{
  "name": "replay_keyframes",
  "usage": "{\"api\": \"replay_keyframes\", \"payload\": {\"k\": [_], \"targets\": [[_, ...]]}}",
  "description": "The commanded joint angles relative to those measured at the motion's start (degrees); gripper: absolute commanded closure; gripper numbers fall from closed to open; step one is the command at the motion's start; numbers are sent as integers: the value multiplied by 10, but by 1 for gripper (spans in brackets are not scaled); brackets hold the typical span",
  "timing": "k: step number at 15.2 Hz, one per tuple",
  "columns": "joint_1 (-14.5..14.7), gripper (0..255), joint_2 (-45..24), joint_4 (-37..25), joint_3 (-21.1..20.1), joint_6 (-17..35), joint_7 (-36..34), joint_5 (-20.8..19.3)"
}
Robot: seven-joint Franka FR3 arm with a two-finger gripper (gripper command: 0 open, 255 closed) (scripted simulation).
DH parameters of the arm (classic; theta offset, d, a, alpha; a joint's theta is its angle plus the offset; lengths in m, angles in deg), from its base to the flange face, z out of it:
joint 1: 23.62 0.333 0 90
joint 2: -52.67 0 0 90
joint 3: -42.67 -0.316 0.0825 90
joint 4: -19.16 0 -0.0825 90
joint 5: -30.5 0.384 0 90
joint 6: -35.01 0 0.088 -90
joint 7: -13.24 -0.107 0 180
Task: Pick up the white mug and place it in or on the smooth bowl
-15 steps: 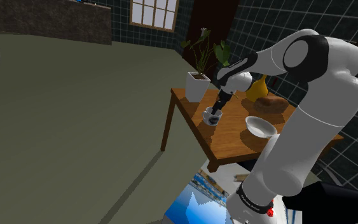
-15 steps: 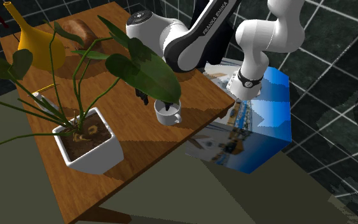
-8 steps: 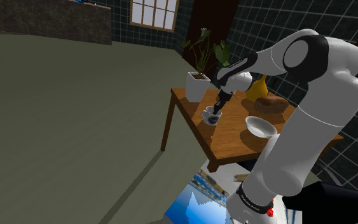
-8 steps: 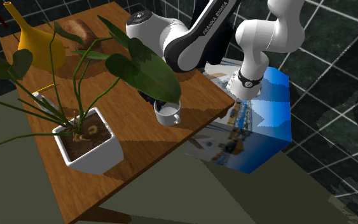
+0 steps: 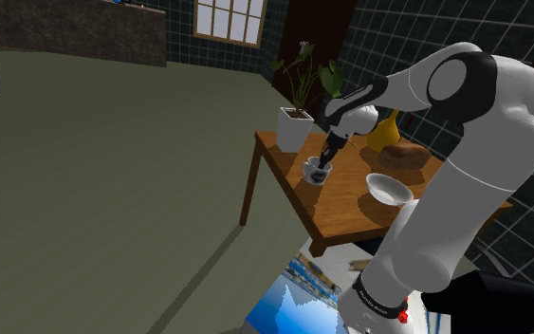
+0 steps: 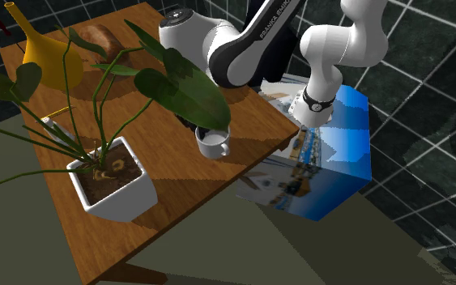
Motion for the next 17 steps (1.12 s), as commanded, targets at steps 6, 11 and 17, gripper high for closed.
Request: {"api": "replay_keyframes", "payload": {"k": [6, 11, 17], "targets": [[-4, 255, 52, -22, -8, -51, -47, -57], [-8, 255, 79, -42, -18, -89, -70, -83], [-13, 255, 106, -70, -30, -136, -90, -104]]}}
